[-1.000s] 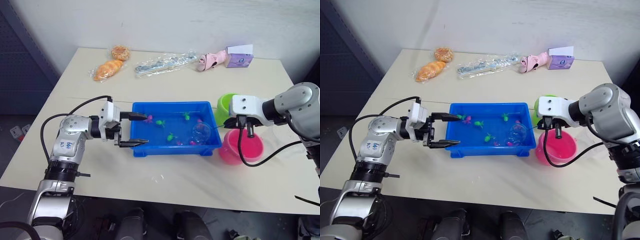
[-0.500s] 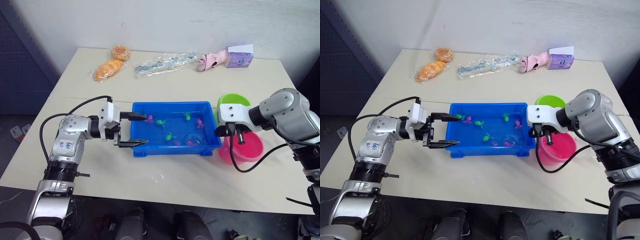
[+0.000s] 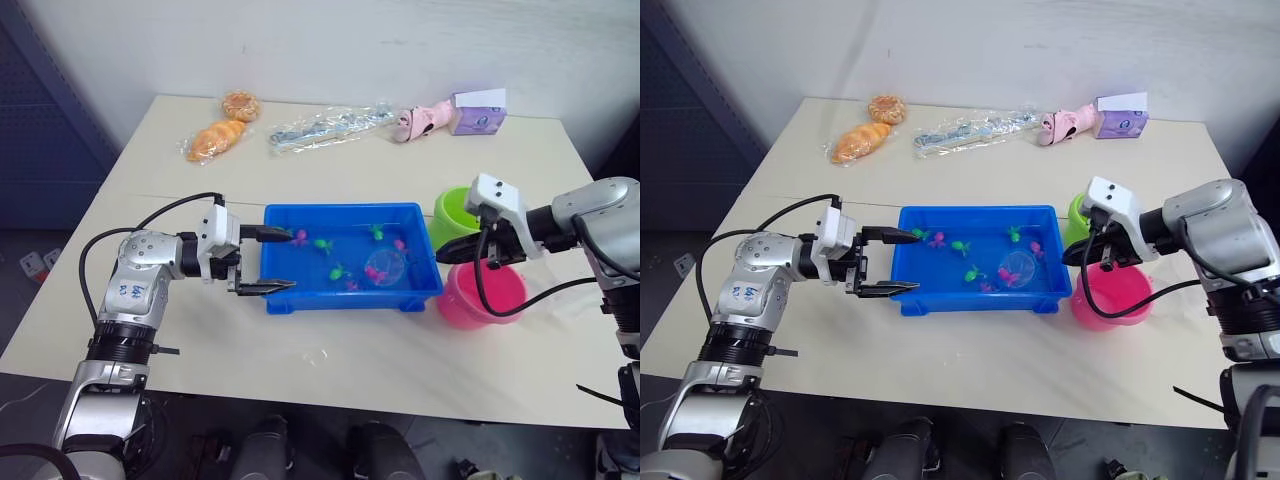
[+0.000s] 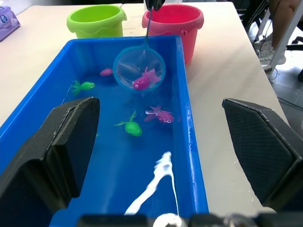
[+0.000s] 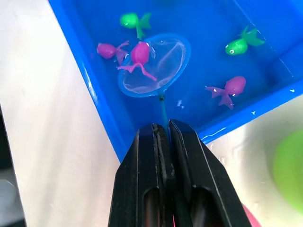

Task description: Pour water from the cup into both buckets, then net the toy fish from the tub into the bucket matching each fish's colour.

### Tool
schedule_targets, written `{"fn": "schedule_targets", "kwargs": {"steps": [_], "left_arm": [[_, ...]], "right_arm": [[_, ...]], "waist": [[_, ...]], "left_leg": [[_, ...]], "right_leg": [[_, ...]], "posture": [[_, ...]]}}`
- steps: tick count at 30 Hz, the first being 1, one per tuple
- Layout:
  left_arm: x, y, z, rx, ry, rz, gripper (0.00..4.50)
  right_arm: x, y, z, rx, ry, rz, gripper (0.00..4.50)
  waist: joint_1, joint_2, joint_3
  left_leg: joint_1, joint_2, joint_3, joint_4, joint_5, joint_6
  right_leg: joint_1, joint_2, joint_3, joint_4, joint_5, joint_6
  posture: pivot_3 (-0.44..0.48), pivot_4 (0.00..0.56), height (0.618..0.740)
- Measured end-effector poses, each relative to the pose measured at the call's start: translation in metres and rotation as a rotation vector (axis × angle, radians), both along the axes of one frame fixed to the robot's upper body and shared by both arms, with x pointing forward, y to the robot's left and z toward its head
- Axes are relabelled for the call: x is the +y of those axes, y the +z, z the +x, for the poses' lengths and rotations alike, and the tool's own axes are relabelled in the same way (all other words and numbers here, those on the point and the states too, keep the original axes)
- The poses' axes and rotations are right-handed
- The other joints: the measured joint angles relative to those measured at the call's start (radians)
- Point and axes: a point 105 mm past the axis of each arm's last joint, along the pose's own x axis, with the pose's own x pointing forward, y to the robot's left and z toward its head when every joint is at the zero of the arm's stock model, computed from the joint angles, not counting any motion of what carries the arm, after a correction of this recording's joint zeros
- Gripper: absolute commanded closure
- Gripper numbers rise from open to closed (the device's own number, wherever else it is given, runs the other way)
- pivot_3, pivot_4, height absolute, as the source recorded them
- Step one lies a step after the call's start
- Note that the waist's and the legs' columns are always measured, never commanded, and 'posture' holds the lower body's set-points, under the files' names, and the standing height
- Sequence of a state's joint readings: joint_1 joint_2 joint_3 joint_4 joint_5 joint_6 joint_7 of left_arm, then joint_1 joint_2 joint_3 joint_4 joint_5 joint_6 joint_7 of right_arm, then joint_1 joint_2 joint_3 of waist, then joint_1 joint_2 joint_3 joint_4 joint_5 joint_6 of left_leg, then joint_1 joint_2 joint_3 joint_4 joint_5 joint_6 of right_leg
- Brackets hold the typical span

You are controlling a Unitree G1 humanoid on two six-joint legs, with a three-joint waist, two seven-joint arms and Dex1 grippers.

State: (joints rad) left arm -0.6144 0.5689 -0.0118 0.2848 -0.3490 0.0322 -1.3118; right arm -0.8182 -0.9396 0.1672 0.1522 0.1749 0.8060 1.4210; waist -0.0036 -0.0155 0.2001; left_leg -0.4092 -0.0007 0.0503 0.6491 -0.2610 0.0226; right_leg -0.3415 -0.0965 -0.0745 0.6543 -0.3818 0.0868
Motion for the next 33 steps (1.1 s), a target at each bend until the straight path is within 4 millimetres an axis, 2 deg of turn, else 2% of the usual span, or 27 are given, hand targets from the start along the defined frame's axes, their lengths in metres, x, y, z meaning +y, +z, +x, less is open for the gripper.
{"fn": "schedule_targets", "kwargs": {"steps": [4,9,14,18,23,26,30,33], "left_arm": [[0.000,0.000,0.000,0.000,0.001,0.002,0.04],[0.000,0.002,0.001,0.001,0.002,-0.005,0.04],[-0.006,0.006,0.003,0.012,-0.014,-0.028,0.04],[-0.017,0.017,0.004,0.012,-0.059,-0.062,0.04],[-0.028,0.014,0.003,0.050,-0.109,-0.085,0.04],[-0.036,0.011,0.001,0.077,-0.137,-0.081,0.04],[-0.043,0.009,-0.001,0.092,-0.165,-0.089,0.04],[-0.047,0.007,-0.002,0.098,-0.177,-0.096,0.04]], "right_arm": [[-0.006,0.004,-0.003,0.014,-0.051,0.096,4.50],[-0.021,0.015,-0.018,-0.006,-0.141,0.196,4.50],[-0.032,0.025,-0.042,-0.041,-0.251,0.317,4.50],[-0.047,0.034,-0.069,-0.104,-0.371,0.369,4.50],[-0.066,0.031,-0.101,-0.199,-0.525,0.371,4.50],[-0.076,0.018,-0.119,-0.233,-0.620,0.323,4.50],[-0.080,0.006,-0.129,-0.348,-0.675,0.276,4.50],[-0.083,-0.002,-0.134,-0.453,-0.681,0.159,4.50]], "waist": [[0.001,0.000,0.000],[0.005,0.000,0.000],[0.006,0.000,0.000],[0.010,0.000,0.000],[0.019,0.000,0.000],[0.026,0.000,0.000],[0.025,0.000,0.000],[0.025,0.000,0.000]], "left_leg": [[0.000,0.000,0.000,0.000,0.000,0.000],[0.000,0.000,-0.001,-0.001,0.000,0.000],[-0.001,0.000,-0.001,0.000,0.000,0.000],[-0.001,0.000,-0.001,-0.001,0.000,0.000],[0.000,0.000,0.000,-0.001,0.000,0.000],[0.000,0.000,0.000,-0.002,0.000,0.000],[0.001,-0.001,0.001,-0.002,0.000,0.000],[0.002,-0.001,0.001,-0.002,0.000,0.000]], "right_leg": [[0.000,0.000,0.000,0.000,0.000,0.000],[0.000,0.000,-0.001,-0.001,0.000,0.000],[0.001,0.000,-0.001,-0.001,0.000,0.000],[0.001,0.000,-0.001,-0.001,0.000,0.000],[0.001,0.000,0.000,-0.001,0.000,0.000],[0.001,0.001,0.000,-0.001,0.000,0.000],[0.001,0.000,0.001,-0.001,0.000,0.000],[0.001,0.000,0.003,-0.002,0.000,0.001]], "posture": [[0.000,0.150,0.740],[0.000,0.150,0.740],[0.000,0.150,0.740],[0.000,0.150,0.740],[0.000,0.150,0.740],[0.000,0.150,0.740],[0.000,0.150,0.740],[0.000,0.150,0.740]]}}
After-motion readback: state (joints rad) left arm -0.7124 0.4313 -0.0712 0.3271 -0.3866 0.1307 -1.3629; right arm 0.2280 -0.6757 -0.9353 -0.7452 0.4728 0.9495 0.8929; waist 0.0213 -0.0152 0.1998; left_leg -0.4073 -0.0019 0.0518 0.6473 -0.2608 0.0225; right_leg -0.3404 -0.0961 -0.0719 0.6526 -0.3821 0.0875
